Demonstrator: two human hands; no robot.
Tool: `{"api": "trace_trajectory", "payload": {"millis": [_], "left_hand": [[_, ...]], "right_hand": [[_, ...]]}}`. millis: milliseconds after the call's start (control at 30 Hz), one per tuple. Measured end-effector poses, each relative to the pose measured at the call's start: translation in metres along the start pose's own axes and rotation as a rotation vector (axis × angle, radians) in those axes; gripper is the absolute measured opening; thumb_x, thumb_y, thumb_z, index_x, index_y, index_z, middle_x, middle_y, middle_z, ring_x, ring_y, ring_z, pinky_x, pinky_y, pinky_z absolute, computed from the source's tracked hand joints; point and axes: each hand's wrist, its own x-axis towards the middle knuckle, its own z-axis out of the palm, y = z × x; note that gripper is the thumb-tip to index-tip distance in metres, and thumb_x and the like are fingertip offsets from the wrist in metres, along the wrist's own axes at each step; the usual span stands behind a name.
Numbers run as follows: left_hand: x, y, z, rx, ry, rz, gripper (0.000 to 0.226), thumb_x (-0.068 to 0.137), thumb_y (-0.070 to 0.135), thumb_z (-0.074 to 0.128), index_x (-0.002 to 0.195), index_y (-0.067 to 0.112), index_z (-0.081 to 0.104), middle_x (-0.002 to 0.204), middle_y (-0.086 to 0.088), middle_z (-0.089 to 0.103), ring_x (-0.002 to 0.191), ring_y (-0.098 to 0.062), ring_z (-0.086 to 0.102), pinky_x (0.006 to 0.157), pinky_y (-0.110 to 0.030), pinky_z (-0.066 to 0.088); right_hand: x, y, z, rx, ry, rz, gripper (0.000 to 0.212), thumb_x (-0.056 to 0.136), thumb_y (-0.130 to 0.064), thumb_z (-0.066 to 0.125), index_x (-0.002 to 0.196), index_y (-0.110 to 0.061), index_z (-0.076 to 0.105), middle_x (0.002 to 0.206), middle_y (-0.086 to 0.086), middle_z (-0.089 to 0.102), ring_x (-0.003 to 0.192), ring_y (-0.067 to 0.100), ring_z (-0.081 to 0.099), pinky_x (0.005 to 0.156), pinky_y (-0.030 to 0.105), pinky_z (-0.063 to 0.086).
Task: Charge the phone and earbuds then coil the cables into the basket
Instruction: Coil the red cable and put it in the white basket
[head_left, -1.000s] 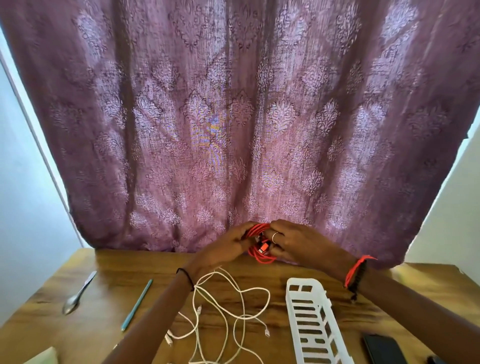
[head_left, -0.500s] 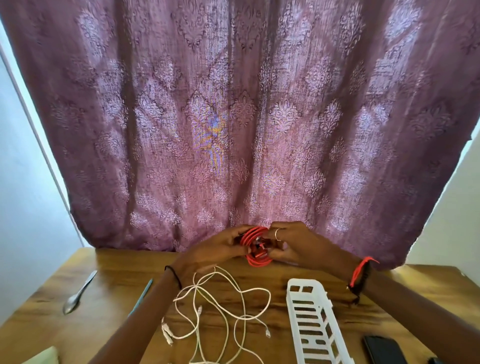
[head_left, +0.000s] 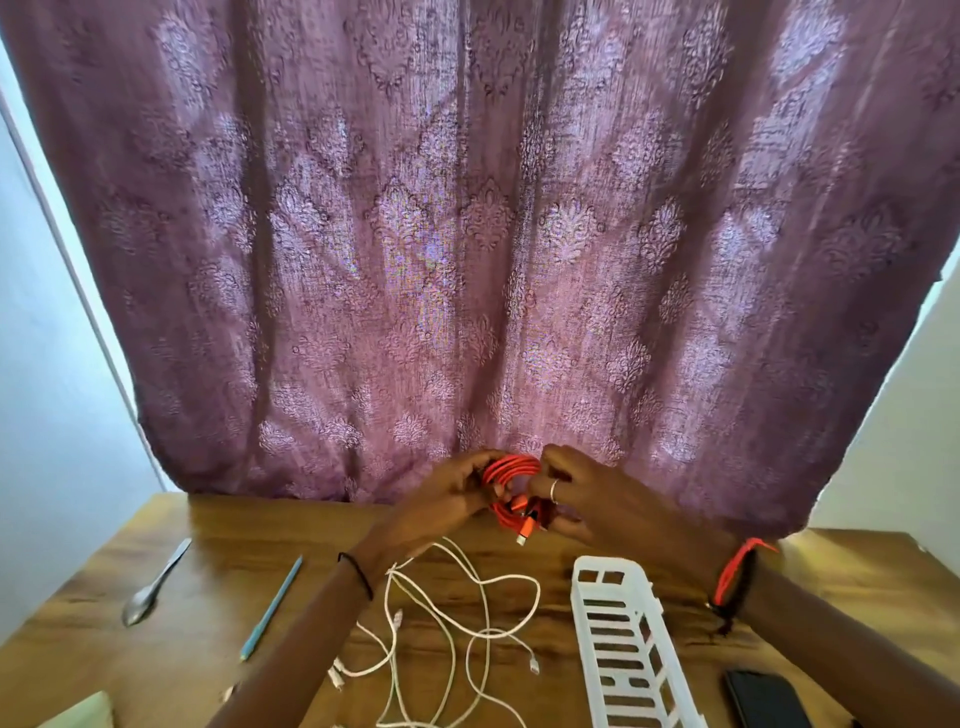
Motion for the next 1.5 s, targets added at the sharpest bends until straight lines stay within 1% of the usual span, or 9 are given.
{"api": "trace_trajectory", "payload": {"millis": [167, 300, 467, 533, 633, 833, 1000, 1167, 1500], "left_hand": [[0.007, -0.001, 0.02, -0.004, 0.116, 0.063, 0.019, 0.086, 0.01, 0.062, 0.101, 0.021, 0.061, 0.084, 0.013, 0.071, 0.081, 0.004, 0.061, 0.078, -0.014, 0.048], [0.014, -0.001, 0.017, -0.023, 0.235, 0.106, 0.02, 0.079, 0.03, 0.062, 0.098, 0.025, 0.063, 0.087, 0.011, 0.071, 0.085, -0.001, 0.062, 0.083, -0.023, 0.05], [0.014, -0.005, 0.026, -0.067, 0.335, 0.151, 0.015, 0.08, 0.028, 0.062, 0.094, 0.024, 0.066, 0.089, 0.002, 0.07, 0.084, -0.009, 0.061, 0.081, -0.028, 0.05], [0.013, -0.008, 0.029, -0.106, 0.362, 0.155, 0.011, 0.081, 0.025, 0.061, 0.089, 0.024, 0.068, 0.082, 0.007, 0.071, 0.079, -0.005, 0.061, 0.077, -0.025, 0.051], [0.014, -0.011, 0.036, -0.211, 0.341, 0.118, 0.012, 0.08, 0.028, 0.066, 0.09, 0.024, 0.072, 0.081, 0.005, 0.069, 0.079, -0.009, 0.059, 0.08, -0.034, 0.051], [0.014, -0.018, 0.056, -0.41, 0.424, 0.023, 0.032, 0.084, 0.02, 0.061, 0.112, 0.004, 0.064, 0.099, -0.008, 0.07, 0.092, -0.015, 0.064, 0.09, -0.038, 0.05], [0.011, -0.026, 0.06, -0.554, 0.388, -0.079, 0.018, 0.088, 0.007, 0.056, 0.103, 0.004, 0.063, 0.08, -0.001, 0.071, 0.075, -0.008, 0.066, 0.076, -0.028, 0.055], [0.006, -0.035, 0.063, -0.688, 0.344, -0.201, 0.016, 0.09, 0.004, 0.051, 0.1, 0.005, 0.064, 0.085, -0.008, 0.07, 0.077, -0.014, 0.067, 0.064, -0.023, 0.056], [-0.004, -0.046, 0.033, -0.53, 0.048, -0.398, 0.025, 0.086, 0.016, 0.058, 0.106, 0.001, 0.064, 0.098, -0.011, 0.068, 0.088, -0.015, 0.065, 0.082, -0.026, 0.055]], "right_hand": [[0.001, -0.001, 0.009, -0.11, 0.254, 0.056, 0.014, 0.091, -0.035, 0.046, 0.095, -0.024, 0.054, 0.096, 0.0, 0.051, 0.085, 0.017, 0.052, 0.075, 0.035, 0.052], [-0.002, -0.011, 0.005, 0.074, 0.402, 0.201, 0.031, 0.079, -0.024, 0.052, 0.098, -0.006, 0.069, 0.1, 0.008, 0.061, 0.094, 0.011, 0.05, 0.095, 0.012, 0.036], [0.0, -0.011, 0.003, 0.455, 0.65, 0.391, 0.014, 0.076, -0.004, 0.071, 0.088, -0.01, 0.073, 0.087, -0.007, 0.07, 0.086, 0.0, 0.063, 0.08, 0.003, 0.043], [0.002, -0.01, 0.003, 0.724, 0.625, 0.542, 0.015, 0.076, 0.0, 0.071, 0.085, -0.012, 0.074, 0.079, -0.018, 0.072, 0.078, -0.007, 0.065, 0.076, 0.002, 0.043], [0.006, -0.004, 0.01, 0.962, 0.647, 0.64, 0.016, 0.076, 0.007, 0.066, 0.082, -0.006, 0.072, 0.079, -0.007, 0.074, 0.076, -0.001, 0.066, 0.075, 0.008, 0.047], [0.012, -0.001, 0.031, 0.886, 0.68, 0.759, 0.019, 0.074, -0.007, 0.075, 0.075, -0.021, 0.062, 0.081, 0.002, 0.069, 0.073, 0.005, 0.064, 0.074, 0.022, 0.051], [0.004, 0.005, 0.038, 1.176, 0.589, 0.907, 0.03, 0.074, -0.006, 0.075, 0.097, -0.019, 0.061, 0.096, 0.012, 0.071, 0.082, 0.023, 0.07, 0.072, 0.04, 0.059], [-0.002, 0.003, 0.04, 1.294, 0.391, 0.923, 0.022, 0.083, -0.003, 0.066, 0.104, -0.007, 0.065, 0.091, 0.01, 0.07, 0.064, 0.013, 0.068, 0.058, 0.028, 0.059], [-0.013, 0.033, 0.044, 1.286, 0.2, 0.894, 0.024, 0.075, -0.001, 0.072, 0.094, -0.014, 0.074, 0.086, 0.01, 0.074, 0.075, 0.017, 0.068, 0.077, 0.036, 0.057]]}}
